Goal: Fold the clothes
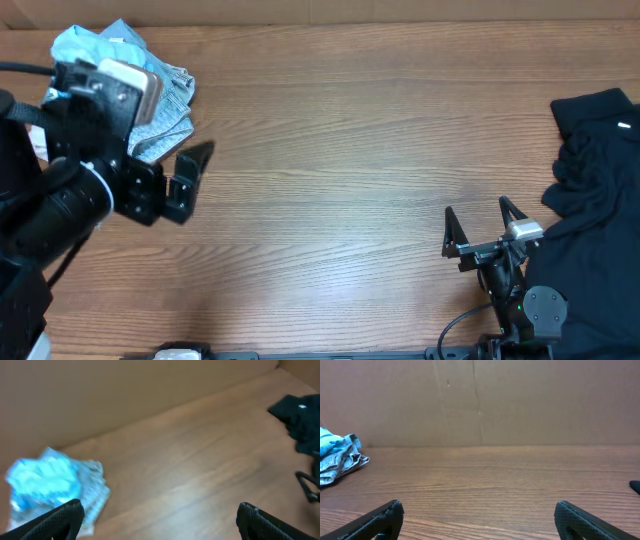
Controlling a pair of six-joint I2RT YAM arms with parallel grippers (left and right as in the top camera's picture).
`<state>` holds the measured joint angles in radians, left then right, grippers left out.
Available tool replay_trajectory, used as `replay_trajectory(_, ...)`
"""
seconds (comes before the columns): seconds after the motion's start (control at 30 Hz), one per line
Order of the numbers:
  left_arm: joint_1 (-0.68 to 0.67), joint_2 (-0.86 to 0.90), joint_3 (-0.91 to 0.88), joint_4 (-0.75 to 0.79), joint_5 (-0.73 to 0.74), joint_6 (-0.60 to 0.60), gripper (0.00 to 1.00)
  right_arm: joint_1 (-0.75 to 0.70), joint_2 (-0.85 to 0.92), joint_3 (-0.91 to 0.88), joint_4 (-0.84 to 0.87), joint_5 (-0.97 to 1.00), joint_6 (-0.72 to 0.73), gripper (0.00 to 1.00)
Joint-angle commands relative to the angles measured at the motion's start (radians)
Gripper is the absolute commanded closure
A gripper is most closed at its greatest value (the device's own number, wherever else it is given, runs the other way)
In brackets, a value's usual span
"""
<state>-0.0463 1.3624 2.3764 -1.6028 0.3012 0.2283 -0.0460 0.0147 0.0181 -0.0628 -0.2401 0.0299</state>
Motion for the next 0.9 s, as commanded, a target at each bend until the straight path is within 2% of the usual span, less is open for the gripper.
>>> replay_trajectory(0.0, -0.006, -0.035, -0.052, 0.106, -0.044, 0.057, 0.00, -0.005, -0.012, -0.010, 0.005, -0.008, -0.001, 0.00)
replay_trajectory(0.1, -0.006, -0.104, -0.208, 0.286, -0.045, 0.055, 0.00, -0.005, -0.012, -0.010, 0.005, -0.008, -0.001, 0.00)
replay_trajectory(0.23, -0.006, -0.251, -0.549, 0.586, -0.042, 0.016, 0.00, -0.005, -0.012, -0.010, 0.005, -0.008, -0.001, 0.00)
replay_trajectory(0.43, -0.006, -0.513, -1.033, 0.912, -0.083, 0.011, 0.00, -0.005, -0.012, -0.010, 0.005, -0.008, -0.001, 0.00)
replay_trajectory(0.57, -0.005, -0.693, -1.289, 1.051, -0.125, 0.010, 0.00, -0.005, -0.012, -0.010, 0.005, -0.008, -0.001, 0.00)
replay_trajectory(0.87, -0.004, -1.071, -1.746, 1.219, -0.202, -0.020, 0.00, -0.005, -0.012, -0.010, 0.005, -0.008, -0.001, 0.00)
